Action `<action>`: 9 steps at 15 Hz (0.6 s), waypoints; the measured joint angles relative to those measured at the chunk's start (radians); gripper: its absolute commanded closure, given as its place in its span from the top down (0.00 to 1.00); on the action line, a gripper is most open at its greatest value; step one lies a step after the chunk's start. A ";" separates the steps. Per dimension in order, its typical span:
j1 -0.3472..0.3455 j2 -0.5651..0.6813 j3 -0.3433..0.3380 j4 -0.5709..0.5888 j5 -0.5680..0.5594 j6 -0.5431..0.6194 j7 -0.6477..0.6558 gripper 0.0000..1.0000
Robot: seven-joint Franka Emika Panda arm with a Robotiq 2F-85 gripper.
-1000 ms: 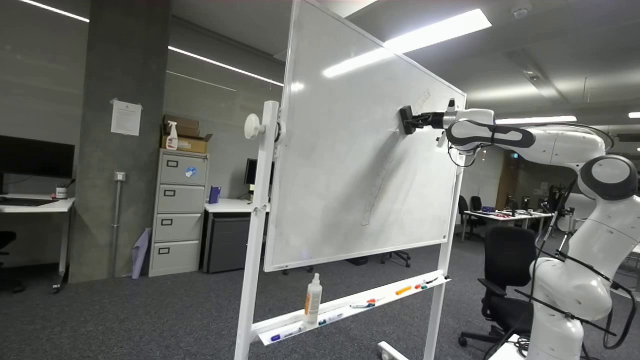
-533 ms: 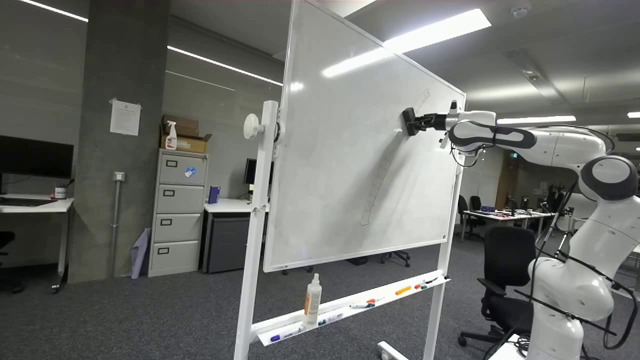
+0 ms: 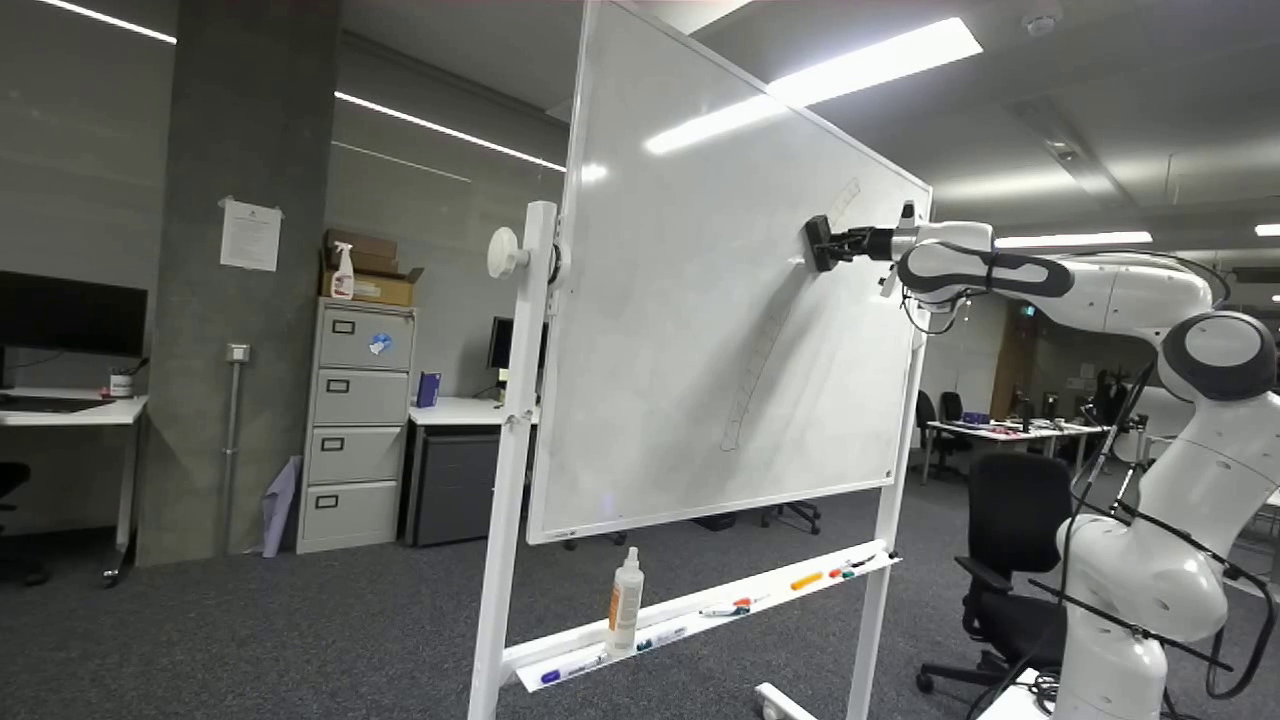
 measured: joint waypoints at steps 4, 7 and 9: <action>0.000 0.000 0.000 0.000 0.000 0.000 0.000 0.30; 0.000 0.000 0.000 0.000 0.000 0.000 0.000 0.30; 0.000 0.000 0.000 0.000 -0.003 0.000 -0.001 0.30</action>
